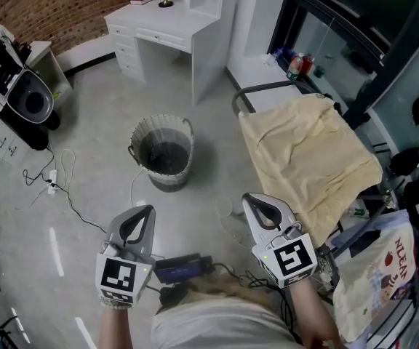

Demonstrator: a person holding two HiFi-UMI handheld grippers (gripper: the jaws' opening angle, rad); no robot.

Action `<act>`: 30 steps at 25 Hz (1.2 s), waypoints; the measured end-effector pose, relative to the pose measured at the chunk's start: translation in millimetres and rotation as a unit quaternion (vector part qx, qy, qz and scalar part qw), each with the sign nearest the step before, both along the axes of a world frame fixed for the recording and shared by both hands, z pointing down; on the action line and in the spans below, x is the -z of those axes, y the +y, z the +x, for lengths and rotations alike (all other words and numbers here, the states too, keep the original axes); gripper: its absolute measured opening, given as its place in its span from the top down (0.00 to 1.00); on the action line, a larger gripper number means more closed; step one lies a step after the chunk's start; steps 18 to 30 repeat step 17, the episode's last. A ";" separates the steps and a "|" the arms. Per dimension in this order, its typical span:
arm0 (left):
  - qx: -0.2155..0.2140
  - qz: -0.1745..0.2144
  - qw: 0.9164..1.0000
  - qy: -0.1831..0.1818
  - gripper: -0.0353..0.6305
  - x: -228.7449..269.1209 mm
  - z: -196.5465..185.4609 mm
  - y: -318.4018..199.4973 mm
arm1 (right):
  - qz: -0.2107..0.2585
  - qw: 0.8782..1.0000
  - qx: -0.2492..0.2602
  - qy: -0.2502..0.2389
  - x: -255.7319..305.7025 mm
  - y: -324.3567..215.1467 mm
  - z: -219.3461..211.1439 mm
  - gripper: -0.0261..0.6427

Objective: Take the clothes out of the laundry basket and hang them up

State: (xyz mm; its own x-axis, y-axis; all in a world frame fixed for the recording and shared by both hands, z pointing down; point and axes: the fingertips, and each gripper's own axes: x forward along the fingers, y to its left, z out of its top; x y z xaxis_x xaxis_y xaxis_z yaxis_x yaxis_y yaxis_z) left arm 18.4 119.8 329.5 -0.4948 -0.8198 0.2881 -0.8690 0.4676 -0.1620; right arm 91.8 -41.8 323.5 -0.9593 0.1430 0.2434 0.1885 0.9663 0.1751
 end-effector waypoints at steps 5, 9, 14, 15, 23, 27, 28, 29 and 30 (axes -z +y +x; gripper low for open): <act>0.001 0.003 1.000 -0.001 0.96 0.8 -0.5 -4.6 | 0.000 1.000 0.004 -0.001 0.3 1.7 -1.7 0.95; 0.000 0.005 1.000 0.010 0.96 -2.3 2.8 -9.5 | 0.001 1.000 0.005 0.000 -1.4 1.5 -2.3 0.95; -0.010 0.006 1.000 0.002 0.96 -1.6 4.1 -13.2 | 0.002 1.000 0.004 -0.001 -1.3 1.5 -2.0 0.95; -0.010 0.007 1.000 0.002 0.96 -1.4 4.3 -13.7 | 0.002 1.000 0.003 -0.002 -1.1 1.4 -2.2 0.95; -0.011 0.008 1.000 0.003 0.96 -1.2 4.3 -14.5 | 0.001 1.000 0.003 -0.003 -1.2 1.1 -2.4 0.95; -0.011 0.008 1.000 0.003 0.96 -1.2 4.3 -14.5 | 0.001 1.000 0.003 -0.003 -1.2 1.1 -2.4 0.95; -0.011 0.008 1.000 0.003 0.96 -1.2 4.3 -14.5 | 0.001 1.000 0.003 -0.003 -1.2 1.1 -2.4 0.95; -0.011 0.008 1.000 0.003 0.96 -1.2 4.3 -14.5 | 0.001 1.000 0.003 -0.003 -1.2 1.1 -2.4 0.95; -0.011 0.008 1.000 0.003 0.96 -1.2 4.3 -14.5 | 0.001 1.000 0.003 -0.003 -1.2 1.1 -2.4 0.95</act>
